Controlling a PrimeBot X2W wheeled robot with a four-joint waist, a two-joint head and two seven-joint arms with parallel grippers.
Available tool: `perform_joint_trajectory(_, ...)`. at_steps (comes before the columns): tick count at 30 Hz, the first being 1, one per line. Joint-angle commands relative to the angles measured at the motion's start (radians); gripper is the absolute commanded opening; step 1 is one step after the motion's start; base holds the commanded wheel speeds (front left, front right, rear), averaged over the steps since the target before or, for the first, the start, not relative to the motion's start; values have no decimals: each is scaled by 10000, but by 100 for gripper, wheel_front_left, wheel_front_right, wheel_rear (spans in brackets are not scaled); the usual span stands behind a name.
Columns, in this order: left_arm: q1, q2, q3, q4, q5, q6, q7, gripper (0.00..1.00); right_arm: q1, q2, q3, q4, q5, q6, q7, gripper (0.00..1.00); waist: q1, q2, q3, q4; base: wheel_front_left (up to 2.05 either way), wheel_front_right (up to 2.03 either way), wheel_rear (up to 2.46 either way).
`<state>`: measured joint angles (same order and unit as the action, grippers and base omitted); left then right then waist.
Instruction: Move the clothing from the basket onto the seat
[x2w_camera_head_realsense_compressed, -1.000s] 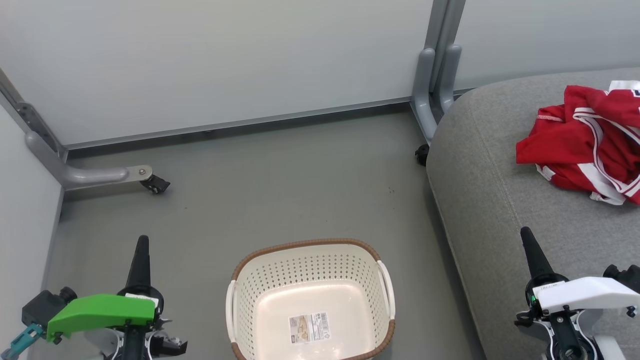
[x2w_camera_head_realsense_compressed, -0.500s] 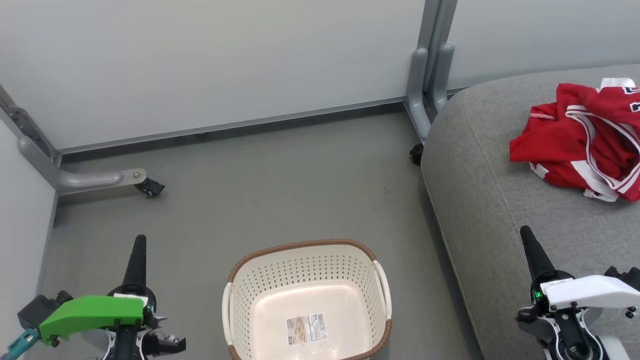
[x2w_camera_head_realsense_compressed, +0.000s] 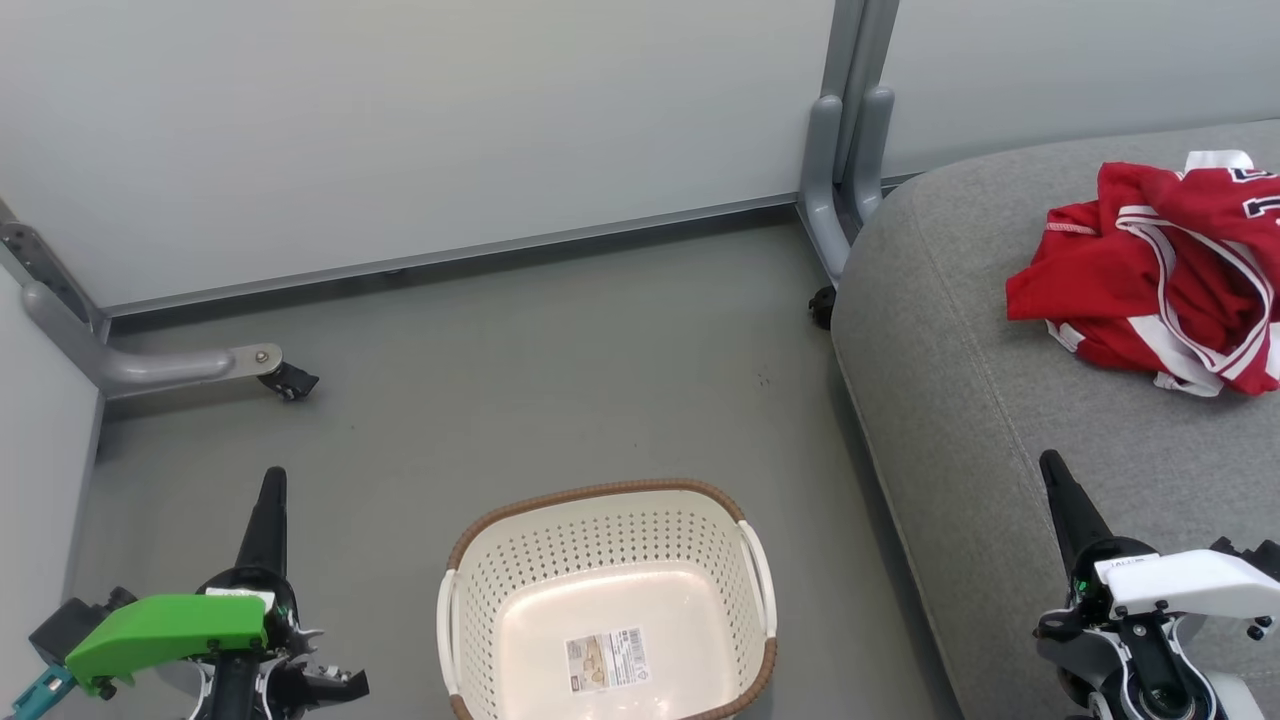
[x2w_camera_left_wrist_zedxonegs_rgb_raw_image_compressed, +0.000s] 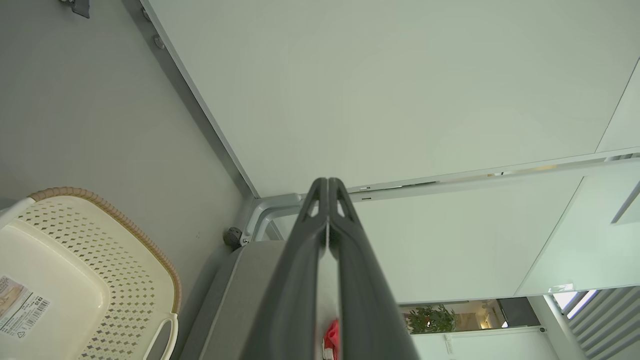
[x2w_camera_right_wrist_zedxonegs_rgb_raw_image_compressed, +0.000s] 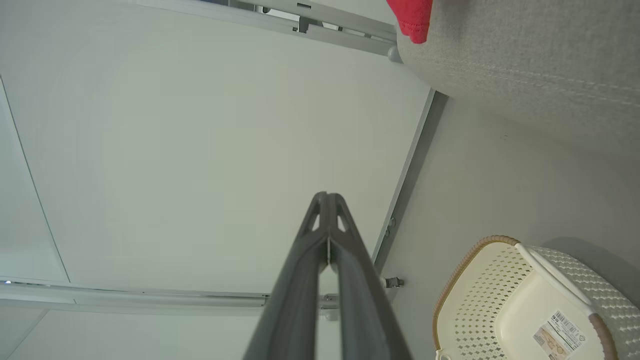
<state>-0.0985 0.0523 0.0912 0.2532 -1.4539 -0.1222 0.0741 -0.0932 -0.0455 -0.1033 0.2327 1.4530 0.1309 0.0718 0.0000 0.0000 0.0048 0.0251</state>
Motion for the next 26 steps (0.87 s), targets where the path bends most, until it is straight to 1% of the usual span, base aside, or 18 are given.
perform_joint_trajectory(1, -164, 3, 55, -75, -241, -45, 69, 0, -149, -65, -40, 10, 232, -2, 92, 0, 0, 0, -1, -19, 0, 0, 0)
perform_joint_trajectory(20, -164, -22, 259, -94, -1602, -114, 419, 0, -197, -77, -126, 138, 1592, -3, 451, 0, 0, 0, -16, -240, 0, 0, 0)
perform_joint_trajectory(26, -149, -21, 260, -90, -1601, -118, 438, 0, -194, -76, -125, 142, 1617, -3, 457, 0, 0, 0, -17, -251, 0, 0, 0)
